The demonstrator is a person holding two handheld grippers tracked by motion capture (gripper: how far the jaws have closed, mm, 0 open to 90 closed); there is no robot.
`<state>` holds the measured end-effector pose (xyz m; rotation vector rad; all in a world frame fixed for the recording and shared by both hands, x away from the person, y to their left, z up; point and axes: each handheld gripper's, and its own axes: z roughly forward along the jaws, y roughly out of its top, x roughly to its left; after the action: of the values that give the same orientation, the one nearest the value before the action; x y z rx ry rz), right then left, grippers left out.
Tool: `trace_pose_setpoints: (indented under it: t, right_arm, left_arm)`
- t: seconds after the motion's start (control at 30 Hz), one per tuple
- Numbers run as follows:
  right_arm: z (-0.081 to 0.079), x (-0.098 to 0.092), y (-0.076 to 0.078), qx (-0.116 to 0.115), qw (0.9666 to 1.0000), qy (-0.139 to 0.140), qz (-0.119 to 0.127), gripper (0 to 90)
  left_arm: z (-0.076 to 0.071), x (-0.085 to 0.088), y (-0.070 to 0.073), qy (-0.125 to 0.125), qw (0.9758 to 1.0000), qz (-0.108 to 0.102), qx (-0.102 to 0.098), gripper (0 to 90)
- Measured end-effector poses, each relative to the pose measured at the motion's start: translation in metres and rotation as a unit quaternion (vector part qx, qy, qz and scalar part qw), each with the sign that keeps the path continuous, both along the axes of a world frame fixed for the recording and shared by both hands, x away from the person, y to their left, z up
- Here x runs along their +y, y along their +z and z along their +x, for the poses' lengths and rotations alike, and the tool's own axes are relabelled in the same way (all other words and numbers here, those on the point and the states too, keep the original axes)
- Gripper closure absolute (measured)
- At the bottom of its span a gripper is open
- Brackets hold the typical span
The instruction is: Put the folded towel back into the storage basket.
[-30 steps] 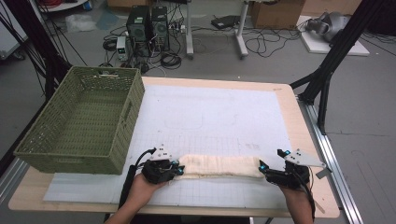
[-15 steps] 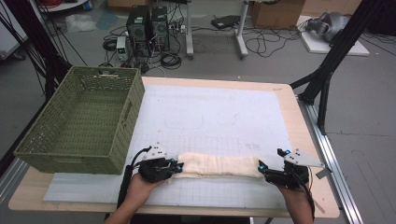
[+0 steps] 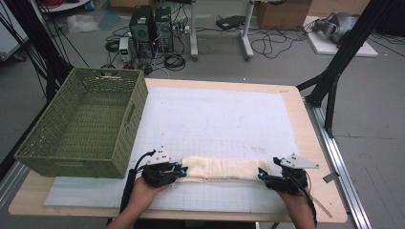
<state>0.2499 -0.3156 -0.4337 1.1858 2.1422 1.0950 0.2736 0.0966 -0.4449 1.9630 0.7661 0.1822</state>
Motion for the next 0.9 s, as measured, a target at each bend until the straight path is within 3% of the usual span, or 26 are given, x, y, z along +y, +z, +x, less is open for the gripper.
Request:
trace_pose_setpoints:
  t: [0.13,0.17,0.27,0.4,0.57,0.67,0.9]
  right_arm:
    - [0.002,0.000,-0.005,0.015,0.9998,0.001,-0.014,28.9]
    - [0.004,-0.001,-0.008,0.030,0.9992,-0.005,-0.024,32.1]
    - [0.006,-0.003,-0.012,0.047,0.9984,-0.005,-0.031,36.5]
    - [0.007,-0.004,-0.012,0.078,0.9969,0.007,0.002,56.0]
    - [0.007,-0.004,-0.012,0.089,0.9958,0.011,0.017,64.4]
    - [0.008,-0.003,-0.011,0.099,0.9945,0.027,0.023,77.3]
    - [0.009,-0.003,-0.011,0.097,0.9944,0.034,0.022,78.6]
  left_arm:
    - [0.000,0.000,0.000,0.001,1.0000,0.002,0.001,80.1]
    - [0.000,0.001,0.000,0.000,1.0000,0.003,0.001,79.9]
    - [0.000,0.000,-0.001,0.004,0.9999,0.011,0.001,80.0]
    - [-0.001,-0.002,-0.002,0.003,0.9998,0.020,-0.001,80.3]
    - [0.000,-0.001,-0.003,0.001,0.9997,0.022,0.002,80.3]
    - [0.000,-0.001,-0.004,-0.002,0.9996,0.027,0.004,80.5]
    - [0.000,-0.001,-0.004,-0.005,0.9995,0.031,0.004,81.0]
